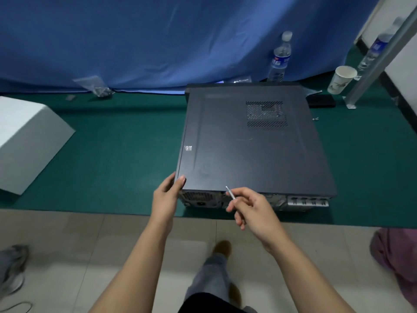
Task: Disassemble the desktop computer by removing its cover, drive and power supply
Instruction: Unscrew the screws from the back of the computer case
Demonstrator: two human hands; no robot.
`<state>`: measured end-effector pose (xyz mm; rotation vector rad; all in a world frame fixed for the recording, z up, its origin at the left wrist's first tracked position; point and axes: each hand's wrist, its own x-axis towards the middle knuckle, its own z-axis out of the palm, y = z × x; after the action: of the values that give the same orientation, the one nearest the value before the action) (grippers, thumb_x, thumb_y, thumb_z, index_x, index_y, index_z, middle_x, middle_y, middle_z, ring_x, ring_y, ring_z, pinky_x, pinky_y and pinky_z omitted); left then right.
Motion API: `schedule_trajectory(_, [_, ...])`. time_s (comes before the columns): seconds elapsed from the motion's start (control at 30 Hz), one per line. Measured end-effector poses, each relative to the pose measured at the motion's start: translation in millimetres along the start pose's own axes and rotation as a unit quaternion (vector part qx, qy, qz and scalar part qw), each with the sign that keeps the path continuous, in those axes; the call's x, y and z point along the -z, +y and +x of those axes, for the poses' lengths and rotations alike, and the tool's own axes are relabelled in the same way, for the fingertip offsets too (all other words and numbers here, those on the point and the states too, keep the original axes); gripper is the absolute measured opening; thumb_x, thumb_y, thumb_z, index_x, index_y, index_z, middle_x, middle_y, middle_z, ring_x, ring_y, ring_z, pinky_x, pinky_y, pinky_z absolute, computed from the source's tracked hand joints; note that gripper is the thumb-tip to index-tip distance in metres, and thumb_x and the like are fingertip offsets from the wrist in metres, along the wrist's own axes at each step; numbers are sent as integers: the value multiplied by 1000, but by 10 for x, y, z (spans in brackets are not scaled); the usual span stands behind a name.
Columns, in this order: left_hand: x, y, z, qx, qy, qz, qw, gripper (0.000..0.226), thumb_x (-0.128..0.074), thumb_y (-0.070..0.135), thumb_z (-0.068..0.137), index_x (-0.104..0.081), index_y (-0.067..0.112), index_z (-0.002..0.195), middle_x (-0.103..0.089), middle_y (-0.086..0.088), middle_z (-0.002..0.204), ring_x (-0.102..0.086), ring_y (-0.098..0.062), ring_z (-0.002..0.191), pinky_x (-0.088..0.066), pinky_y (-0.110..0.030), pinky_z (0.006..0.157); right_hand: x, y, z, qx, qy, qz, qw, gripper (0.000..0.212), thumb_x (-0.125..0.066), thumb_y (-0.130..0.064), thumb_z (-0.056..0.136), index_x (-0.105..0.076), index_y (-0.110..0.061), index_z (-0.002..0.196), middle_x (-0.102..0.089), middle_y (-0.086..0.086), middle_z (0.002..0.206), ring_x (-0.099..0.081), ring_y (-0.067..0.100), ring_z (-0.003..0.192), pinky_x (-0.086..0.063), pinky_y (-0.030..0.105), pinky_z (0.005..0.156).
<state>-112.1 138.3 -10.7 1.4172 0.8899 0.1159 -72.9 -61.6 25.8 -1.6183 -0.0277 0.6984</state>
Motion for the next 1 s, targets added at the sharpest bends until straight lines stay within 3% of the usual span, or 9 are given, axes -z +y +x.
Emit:
schedule_trajectory(0.1, [52, -52, 0, 0, -19, -38, 999, 46, -64, 27, 90, -54, 15, 133, -65, 4, 119, -61, -4, 106, -45, -23, 93, -187, 131, -41, -12, 5, 4, 1000, 21, -46, -7, 96, -64, -17, 98, -58, -5, 61, -34, 3, 42, -29, 14, 41])
schedule_trajectory(0.33, [163, -47, 59, -23, -85, -5, 996, 46, -61, 32, 90, -54, 22, 134, -66, 9, 120, -60, -7, 113, -45, -26, 100, -550, 267, 56, -36, 60, 61, 996, 23, -47, -14, 98, -60, -30, 107, -51, -3, 60, -33, 2, 42, -29, 14, 42])
schedule_trajectory(0.57, [147, -70, 76, -20, -77, -10, 997, 55, -62, 37, 88, -49, 20, 139, -59, 4, 131, -56, -9, 118, -41, -31, 106, -624, 324, 99, -45, 97, 95, 990, 25, -47, -15, 98, -59, -25, 117, -53, -4, 61, -35, 1, 42, -30, 13, 42])
schedule_trajectory(0.77, [119, -80, 65, -22, -65, -26, 997, 52, -60, 34, 91, -49, 19, 139, -62, 4, 126, -58, -9, 116, -43, -28, 103, -657, 257, 65, -75, 87, 158, 981, 24, -45, -15, 99, -59, -20, 118, -49, 2, 66, -31, 3, 41, -26, 13, 38])
schedule_trajectory(0.9, [114, -94, 54, -20, -68, -26, 997, 53, -60, 35, 90, -48, 18, 139, -62, 4, 126, -57, -10, 118, -42, -30, 105, -659, 228, 47, -117, 56, 276, 952, 22, -44, -15, 99, -62, -16, 111, -48, 1, 63, -28, 4, 39, -21, 14, 35])
schedule_trajectory(1.0, [114, -97, 62, -19, -64, -33, 997, 51, -60, 33, 91, -49, 18, 138, -63, 3, 126, -58, -10, 117, -43, -29, 104, -639, 223, 72, -174, 13, 430, 886, 22, -41, -12, 99, -59, -5, 108, -46, 2, 60, -27, 3, 35, -18, 14, 32])
